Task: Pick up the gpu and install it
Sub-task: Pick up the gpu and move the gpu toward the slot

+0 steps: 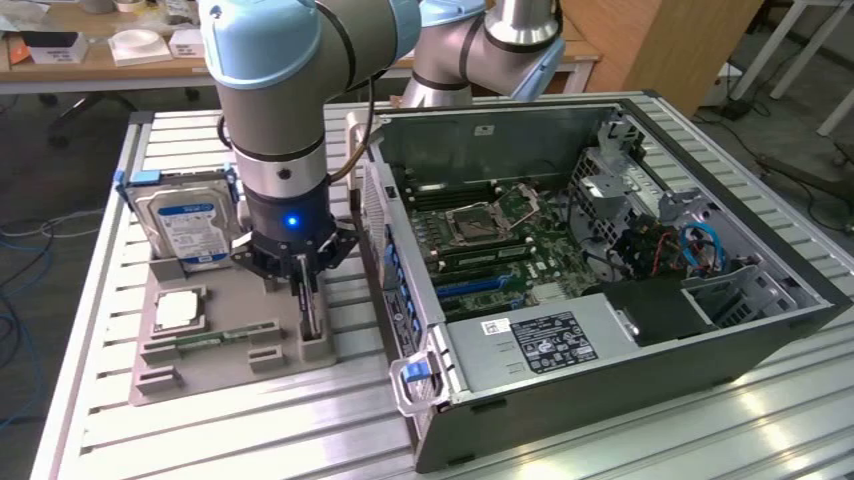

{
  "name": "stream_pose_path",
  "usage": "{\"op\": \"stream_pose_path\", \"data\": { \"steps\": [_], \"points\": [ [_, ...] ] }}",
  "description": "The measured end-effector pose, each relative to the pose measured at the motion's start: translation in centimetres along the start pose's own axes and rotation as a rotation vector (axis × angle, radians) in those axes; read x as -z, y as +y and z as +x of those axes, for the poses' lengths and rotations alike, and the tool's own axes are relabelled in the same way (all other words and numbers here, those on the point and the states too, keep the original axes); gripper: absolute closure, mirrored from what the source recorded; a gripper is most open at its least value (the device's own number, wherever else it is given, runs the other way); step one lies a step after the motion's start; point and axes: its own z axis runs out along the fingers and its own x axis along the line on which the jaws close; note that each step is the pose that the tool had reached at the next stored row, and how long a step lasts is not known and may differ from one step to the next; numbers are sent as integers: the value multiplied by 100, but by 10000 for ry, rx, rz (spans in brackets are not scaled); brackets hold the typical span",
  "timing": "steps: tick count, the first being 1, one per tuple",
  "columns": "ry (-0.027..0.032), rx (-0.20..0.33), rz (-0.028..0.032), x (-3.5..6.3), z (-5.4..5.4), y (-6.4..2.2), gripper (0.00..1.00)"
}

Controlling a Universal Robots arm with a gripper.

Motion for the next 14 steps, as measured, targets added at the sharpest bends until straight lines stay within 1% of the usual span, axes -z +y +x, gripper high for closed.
{"op": "stream_pose_path", "data": {
  "steps": [14],
  "points": [
    [0, 0, -1, -3, 0, 0, 73]
  ]
}}
